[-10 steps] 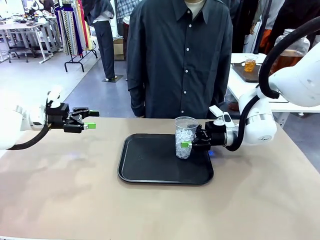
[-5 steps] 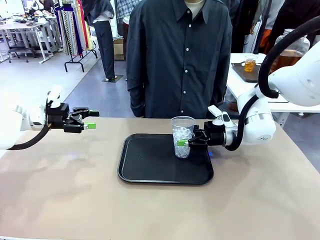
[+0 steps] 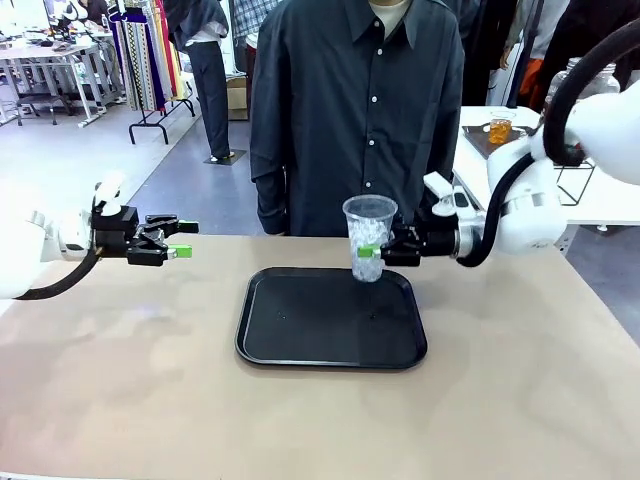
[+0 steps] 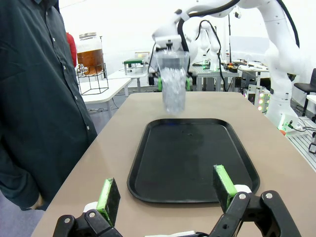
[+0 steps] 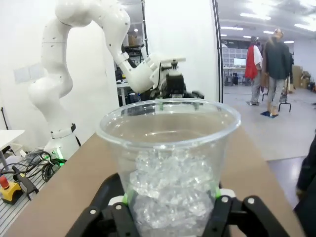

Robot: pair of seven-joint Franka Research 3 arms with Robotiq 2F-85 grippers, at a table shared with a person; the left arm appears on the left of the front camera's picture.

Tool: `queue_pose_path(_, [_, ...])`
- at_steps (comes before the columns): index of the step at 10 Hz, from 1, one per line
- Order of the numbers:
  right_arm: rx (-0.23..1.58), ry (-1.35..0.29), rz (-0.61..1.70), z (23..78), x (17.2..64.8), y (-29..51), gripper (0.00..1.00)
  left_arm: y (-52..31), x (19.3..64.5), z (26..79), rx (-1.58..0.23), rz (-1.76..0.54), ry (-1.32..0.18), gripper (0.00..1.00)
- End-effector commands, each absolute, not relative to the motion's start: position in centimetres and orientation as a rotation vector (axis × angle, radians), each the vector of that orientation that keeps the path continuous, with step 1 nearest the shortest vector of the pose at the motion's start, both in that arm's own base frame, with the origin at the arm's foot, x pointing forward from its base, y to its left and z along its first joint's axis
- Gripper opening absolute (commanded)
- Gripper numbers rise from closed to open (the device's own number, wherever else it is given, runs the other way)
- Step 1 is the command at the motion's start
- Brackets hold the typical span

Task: Pour the drink into the iced cup.
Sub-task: Pick up the iced cup indicated by the human and present it to them, then open the gripper to release the iced cup you were holding.

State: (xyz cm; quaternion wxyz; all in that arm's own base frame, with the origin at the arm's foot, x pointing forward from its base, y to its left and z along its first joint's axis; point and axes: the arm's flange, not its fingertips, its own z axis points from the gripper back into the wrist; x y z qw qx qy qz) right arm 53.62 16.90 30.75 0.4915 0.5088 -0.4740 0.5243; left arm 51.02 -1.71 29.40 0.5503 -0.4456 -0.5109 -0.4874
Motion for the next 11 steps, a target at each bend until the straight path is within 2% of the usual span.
queue_pose_path(1, [1.219, -1.138, 1.29, 34.8, 55.5, 17.1, 0.65, -1.8, 51.0, 29.6, -1.062, -1.148, -1.211, 1.0])
queue_pose_path(3, [1.253, -1.134, 1.27, 37.3, 57.3, 17.4, 0.65, -1.8, 51.0, 29.6, -1.062, -1.148, -1.211, 1.0])
queue_pose_path(4, [1.222, -1.042, 1.272, 36.9, 58.2, 18.3, 0.65, -1.8, 51.0, 29.6, -1.062, -1.148, -1.211, 1.0])
queue_pose_path(5, [1.224, -1.173, 1.288, 37.0, 56.1, 17.1, 0.65, -1.8, 51.0, 29.6, -1.062, -1.148, -1.211, 1.0])
queue_pose_path(11, [1.224, -1.173, 1.288, 37.0, 56.1, 17.1, 0.65, -1.8, 51.0, 29.6, -1.062, -1.148, -1.211, 1.0])
